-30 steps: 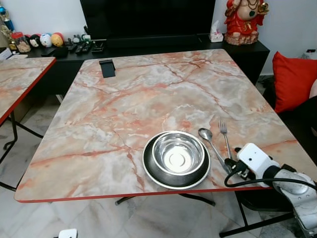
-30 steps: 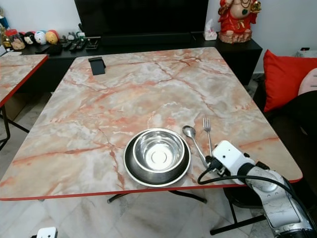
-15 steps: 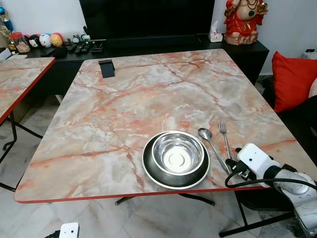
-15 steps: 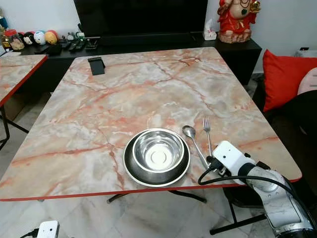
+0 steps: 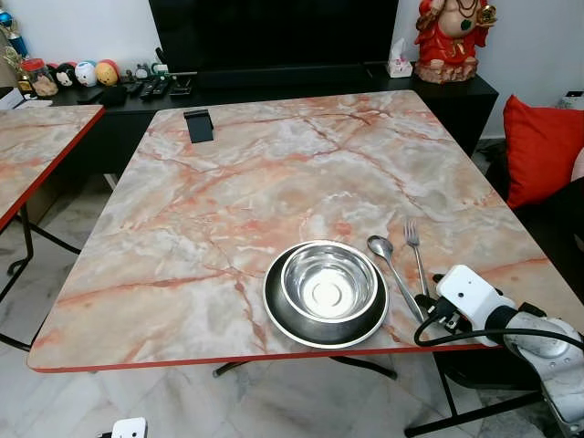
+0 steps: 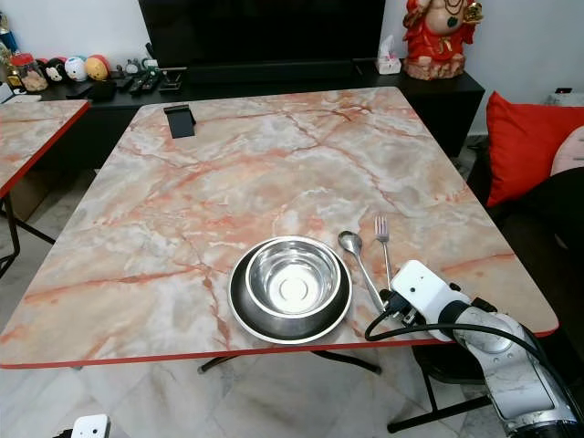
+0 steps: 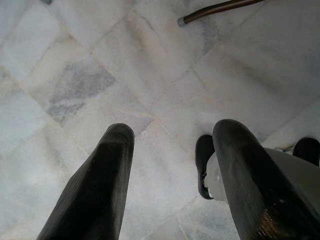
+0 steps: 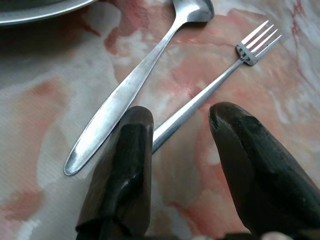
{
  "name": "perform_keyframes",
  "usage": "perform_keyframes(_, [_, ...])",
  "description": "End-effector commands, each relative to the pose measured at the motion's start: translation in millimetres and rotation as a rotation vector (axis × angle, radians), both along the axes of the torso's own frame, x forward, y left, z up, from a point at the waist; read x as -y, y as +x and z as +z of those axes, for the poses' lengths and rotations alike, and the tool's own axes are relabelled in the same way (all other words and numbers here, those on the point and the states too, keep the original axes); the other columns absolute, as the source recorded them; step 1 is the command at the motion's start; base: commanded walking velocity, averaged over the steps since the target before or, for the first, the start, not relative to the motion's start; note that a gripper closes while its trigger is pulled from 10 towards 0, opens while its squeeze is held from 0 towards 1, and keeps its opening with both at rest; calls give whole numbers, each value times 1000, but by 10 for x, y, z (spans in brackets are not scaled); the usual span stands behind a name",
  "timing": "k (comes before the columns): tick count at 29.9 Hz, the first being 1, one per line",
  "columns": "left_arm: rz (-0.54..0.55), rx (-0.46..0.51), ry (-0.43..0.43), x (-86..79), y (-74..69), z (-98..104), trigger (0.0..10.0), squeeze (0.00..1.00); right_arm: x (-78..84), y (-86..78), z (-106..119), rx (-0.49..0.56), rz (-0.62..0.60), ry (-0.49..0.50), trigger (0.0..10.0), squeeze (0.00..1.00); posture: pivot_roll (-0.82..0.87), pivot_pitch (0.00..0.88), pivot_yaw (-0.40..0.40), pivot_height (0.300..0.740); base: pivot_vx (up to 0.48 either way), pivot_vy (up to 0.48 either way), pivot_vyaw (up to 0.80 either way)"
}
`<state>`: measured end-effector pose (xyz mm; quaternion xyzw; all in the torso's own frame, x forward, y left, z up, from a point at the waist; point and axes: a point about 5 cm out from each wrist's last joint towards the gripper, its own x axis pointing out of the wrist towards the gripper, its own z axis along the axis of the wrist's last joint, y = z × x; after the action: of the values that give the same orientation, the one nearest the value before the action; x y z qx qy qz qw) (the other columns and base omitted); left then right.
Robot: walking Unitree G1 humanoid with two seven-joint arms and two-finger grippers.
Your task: Setting the table
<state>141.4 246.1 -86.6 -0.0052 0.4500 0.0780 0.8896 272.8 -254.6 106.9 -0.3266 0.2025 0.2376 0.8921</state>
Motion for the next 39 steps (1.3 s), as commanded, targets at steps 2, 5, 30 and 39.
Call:
perform_keyframes(2, [7,-21,2,-27,-41,-11,10000,0,-37,9,22,-12,25,6,10000,0,-125,0,81,707,0,0,0])
perform_keyframes(5, [7,-15,5,-53,-24,3,10000,0,-39,8,20,-14,26,5,10000,0,-125,0,81,707,0,0,0])
perform_keyframes(30, [12,-25,6,-87,-32,7,10000,0,-124,-20,32,-32,76,35,10000,0,-124,0,80,707,0,0,0])
perform_keyframes(39, [10,-13,7,-107,5,28,10000,0,-113,-27,33,-39,77,29,10000,0,-125,0,80,707,0,0,0])
